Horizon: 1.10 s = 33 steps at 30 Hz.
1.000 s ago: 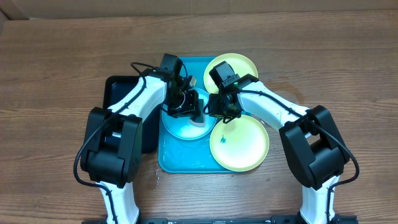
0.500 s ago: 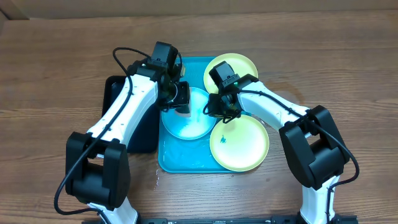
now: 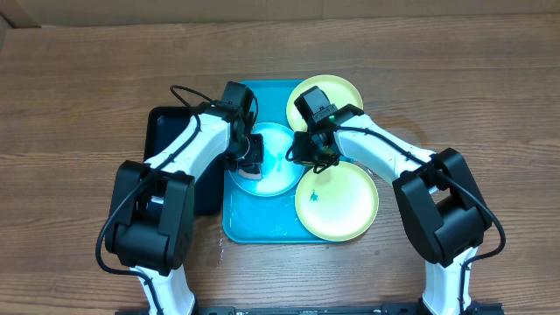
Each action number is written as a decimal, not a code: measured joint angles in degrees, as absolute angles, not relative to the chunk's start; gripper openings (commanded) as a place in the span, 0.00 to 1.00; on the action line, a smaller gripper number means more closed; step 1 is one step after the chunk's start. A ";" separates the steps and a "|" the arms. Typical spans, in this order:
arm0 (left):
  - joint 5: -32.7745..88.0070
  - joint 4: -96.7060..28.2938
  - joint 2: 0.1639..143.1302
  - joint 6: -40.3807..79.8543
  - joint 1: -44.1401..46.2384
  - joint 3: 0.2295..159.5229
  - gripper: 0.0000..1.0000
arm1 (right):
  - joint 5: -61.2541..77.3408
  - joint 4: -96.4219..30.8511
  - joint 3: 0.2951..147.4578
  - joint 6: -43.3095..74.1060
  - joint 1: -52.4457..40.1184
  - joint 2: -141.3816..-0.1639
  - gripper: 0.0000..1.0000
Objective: Clean dirty plates on tray and stack at the side
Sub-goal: 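Scrub the white plate surface with the sponge in the left gripper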
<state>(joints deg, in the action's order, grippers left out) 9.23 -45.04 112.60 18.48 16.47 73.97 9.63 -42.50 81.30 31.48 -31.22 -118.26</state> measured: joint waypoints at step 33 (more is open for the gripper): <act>9.50 -46.00 110.00 16.08 15.75 76.27 0.04 | 9.72 -42.46 81.30 31.48 -31.22 -118.26 0.08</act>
